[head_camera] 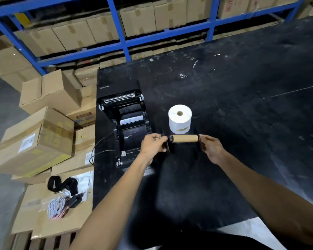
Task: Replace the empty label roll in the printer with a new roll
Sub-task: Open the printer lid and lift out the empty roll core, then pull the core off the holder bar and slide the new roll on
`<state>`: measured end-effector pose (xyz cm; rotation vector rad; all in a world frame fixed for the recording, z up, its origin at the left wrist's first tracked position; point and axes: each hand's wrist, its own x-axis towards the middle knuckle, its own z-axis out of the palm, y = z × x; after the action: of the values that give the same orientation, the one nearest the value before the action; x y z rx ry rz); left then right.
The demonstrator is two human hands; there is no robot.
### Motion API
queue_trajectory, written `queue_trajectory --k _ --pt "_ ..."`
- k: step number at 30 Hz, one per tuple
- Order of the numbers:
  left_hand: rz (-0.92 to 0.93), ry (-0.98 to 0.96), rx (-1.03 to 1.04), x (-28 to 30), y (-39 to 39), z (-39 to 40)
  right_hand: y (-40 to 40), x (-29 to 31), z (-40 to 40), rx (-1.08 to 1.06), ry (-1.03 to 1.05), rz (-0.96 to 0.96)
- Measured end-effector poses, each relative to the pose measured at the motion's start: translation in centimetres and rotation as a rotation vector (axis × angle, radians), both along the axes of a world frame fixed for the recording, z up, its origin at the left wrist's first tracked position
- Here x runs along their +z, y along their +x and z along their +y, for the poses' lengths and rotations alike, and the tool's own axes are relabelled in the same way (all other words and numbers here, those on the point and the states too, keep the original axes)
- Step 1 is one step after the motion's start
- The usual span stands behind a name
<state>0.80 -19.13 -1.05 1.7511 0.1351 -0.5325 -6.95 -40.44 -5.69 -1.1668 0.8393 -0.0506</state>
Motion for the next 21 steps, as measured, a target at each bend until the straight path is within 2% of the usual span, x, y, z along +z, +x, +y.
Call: queue_trajectory --k 3,9,14,17,21 --pt "0.024 0.136 0.001 -2.4 -2.4 -2.4 -2.0 -1.3 -3.2 -0.002 -0.032 0.085" --pt "0.048 0.532 -0.008 -6.5 -7.3 -4.7 -3.3 -3.5 -5.6 0.058 -0.111 0.211" --pt "-0.106 0.786 -0.028 -7.5 -9.9 -5.9 -3.7 -4.5 -5.3 0.105 -0.106 0.240" --pt "-0.175 0.884 -0.083 -7.9 -10.5 -6.3 -3.5 -5.2 -5.4 0.133 -0.124 0.234" --pt "-0.197 0.921 -0.082 -8.1 -10.5 -6.2 -3.1 -5.6 -5.9 0.164 -0.169 0.215"
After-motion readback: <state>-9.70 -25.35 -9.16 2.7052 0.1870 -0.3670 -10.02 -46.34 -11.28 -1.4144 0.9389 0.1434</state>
